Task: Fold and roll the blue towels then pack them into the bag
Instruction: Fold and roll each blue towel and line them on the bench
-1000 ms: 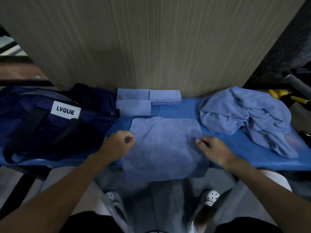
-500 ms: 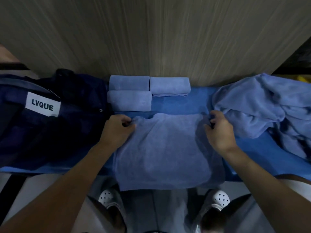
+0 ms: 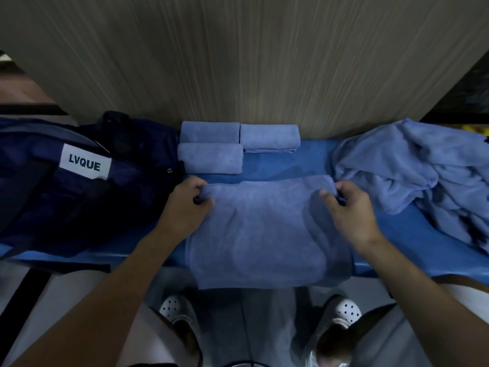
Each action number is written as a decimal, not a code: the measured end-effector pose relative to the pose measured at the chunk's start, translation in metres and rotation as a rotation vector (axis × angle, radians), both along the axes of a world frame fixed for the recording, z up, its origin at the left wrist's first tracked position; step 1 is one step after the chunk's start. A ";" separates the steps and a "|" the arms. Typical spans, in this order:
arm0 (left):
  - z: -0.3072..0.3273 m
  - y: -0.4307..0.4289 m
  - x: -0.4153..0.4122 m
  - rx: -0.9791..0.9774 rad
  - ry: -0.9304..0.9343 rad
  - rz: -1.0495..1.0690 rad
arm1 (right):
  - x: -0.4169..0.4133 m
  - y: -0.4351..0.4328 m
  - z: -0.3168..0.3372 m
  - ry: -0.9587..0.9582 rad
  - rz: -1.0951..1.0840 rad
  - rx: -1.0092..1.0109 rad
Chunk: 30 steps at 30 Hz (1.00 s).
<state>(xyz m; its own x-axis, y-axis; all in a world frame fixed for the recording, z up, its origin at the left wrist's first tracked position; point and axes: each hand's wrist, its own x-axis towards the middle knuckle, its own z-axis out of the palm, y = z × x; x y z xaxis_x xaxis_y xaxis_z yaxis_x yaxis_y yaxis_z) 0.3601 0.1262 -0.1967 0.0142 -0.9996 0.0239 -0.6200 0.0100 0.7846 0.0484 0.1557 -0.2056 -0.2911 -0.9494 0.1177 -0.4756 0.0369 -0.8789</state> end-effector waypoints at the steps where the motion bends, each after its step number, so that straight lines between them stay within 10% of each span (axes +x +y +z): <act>1: 0.001 0.002 0.001 -0.011 -0.001 -0.003 | 0.000 0.002 0.000 0.027 0.004 -0.021; 16: -0.001 0.013 -0.001 0.074 -0.172 -0.120 | 0.001 0.007 -0.001 0.340 0.023 0.013; 30: -0.005 0.009 0.007 0.061 -0.354 -0.127 | 0.000 0.009 0.004 0.188 -0.075 0.028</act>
